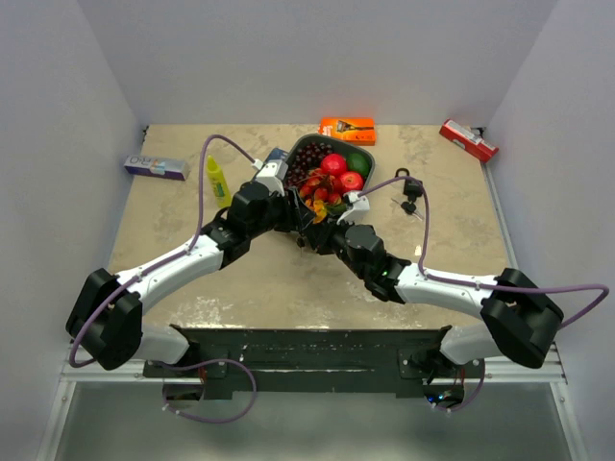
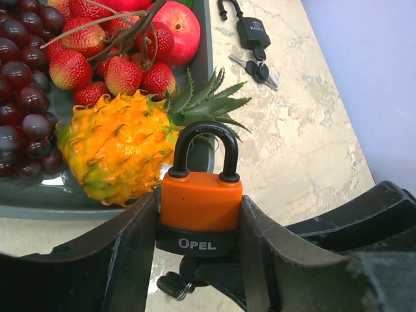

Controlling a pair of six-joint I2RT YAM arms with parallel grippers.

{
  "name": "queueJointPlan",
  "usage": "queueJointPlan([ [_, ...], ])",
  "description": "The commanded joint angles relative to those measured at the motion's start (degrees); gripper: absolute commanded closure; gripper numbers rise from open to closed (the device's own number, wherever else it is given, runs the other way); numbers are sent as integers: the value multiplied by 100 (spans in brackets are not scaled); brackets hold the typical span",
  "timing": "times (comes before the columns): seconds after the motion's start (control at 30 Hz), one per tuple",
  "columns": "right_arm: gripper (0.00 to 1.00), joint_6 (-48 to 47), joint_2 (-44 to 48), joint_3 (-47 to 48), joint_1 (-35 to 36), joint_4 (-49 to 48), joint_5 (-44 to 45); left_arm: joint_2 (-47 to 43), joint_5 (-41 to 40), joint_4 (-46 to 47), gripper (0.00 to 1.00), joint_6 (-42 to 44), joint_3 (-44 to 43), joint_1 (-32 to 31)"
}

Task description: Unlock with the key

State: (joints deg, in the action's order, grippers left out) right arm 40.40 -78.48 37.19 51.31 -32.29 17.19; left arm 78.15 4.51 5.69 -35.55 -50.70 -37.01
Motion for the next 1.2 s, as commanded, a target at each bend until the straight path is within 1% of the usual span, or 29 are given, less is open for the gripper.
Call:
queueJointPlan([
  [0.0,80,213,350,87,-60,-199,637,-160,322,-147,100,-40,51,-78],
  [0.1,78,319,377,43,-42,-67,435,-160,331,-139,100,-48,51,-78],
  [0.3,71,433,509,-203,-7,118,224,-160,322,-147,100,-31,42,-78],
  [0.33,68,433,578,-238,2,118,206,-160,322,-147,100,-31,42,-78],
  [0.43,64,363,658,-370,11,-5,-40,-151,322,-139,100,-31,51,-78],
  [0.53,62,267,676,-309,37,100,-251,-151,322,-130,100,-31,51,-87],
  [0.63,62,222,641,-265,81,206,-321,-151,322,-130,100,-31,51,-78],
  [0.8,65,363,518,-362,169,118,-392,-142,313,-130,100,-31,51,-78],
  [1.17,66,618,280,-326,336,127,-243,-151,296,-147,100,-22,42,-78],
])
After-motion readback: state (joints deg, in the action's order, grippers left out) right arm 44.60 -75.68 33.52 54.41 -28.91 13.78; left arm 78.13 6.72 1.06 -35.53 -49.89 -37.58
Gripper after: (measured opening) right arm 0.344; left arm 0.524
